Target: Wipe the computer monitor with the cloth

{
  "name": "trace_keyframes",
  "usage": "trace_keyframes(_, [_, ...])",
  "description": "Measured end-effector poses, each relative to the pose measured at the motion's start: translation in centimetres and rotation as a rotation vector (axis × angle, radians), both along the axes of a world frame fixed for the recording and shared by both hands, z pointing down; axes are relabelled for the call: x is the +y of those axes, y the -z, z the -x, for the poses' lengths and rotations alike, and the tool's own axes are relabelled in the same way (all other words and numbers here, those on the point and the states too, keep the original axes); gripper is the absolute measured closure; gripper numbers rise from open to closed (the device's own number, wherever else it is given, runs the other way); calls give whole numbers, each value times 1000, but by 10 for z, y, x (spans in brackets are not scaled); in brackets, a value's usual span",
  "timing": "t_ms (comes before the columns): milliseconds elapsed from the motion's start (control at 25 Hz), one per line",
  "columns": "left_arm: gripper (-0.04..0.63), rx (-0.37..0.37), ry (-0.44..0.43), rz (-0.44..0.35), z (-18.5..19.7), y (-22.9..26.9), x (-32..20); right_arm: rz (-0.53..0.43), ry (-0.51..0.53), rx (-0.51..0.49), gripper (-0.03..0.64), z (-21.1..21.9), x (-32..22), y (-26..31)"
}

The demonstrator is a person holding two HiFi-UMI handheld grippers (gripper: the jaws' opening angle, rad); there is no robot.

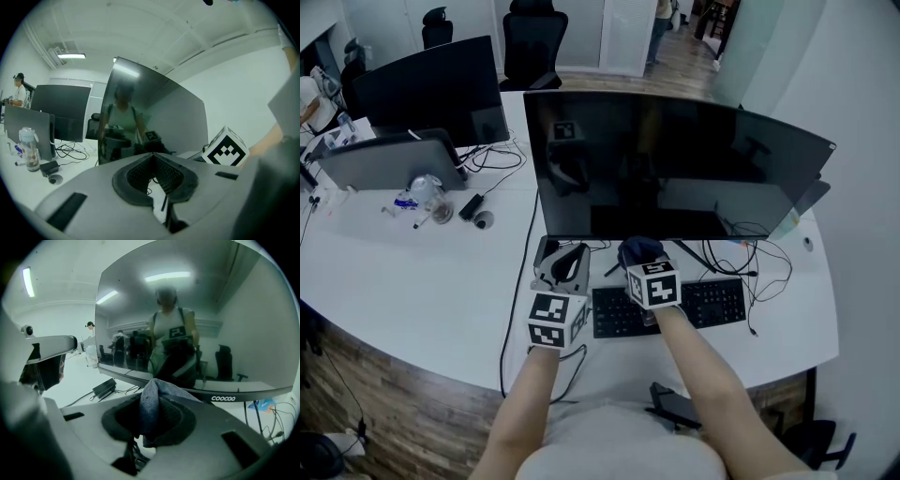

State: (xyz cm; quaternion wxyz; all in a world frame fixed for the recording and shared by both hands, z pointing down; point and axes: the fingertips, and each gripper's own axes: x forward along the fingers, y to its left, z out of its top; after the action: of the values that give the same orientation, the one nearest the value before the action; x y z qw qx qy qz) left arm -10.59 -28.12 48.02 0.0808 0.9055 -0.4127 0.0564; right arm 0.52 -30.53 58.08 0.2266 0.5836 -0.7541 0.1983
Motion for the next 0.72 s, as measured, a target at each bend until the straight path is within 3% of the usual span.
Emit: trace_keyframes(720, [589, -10, 71, 21, 56, -12, -2, -4, 114, -30, 548, 82, -12, -3])
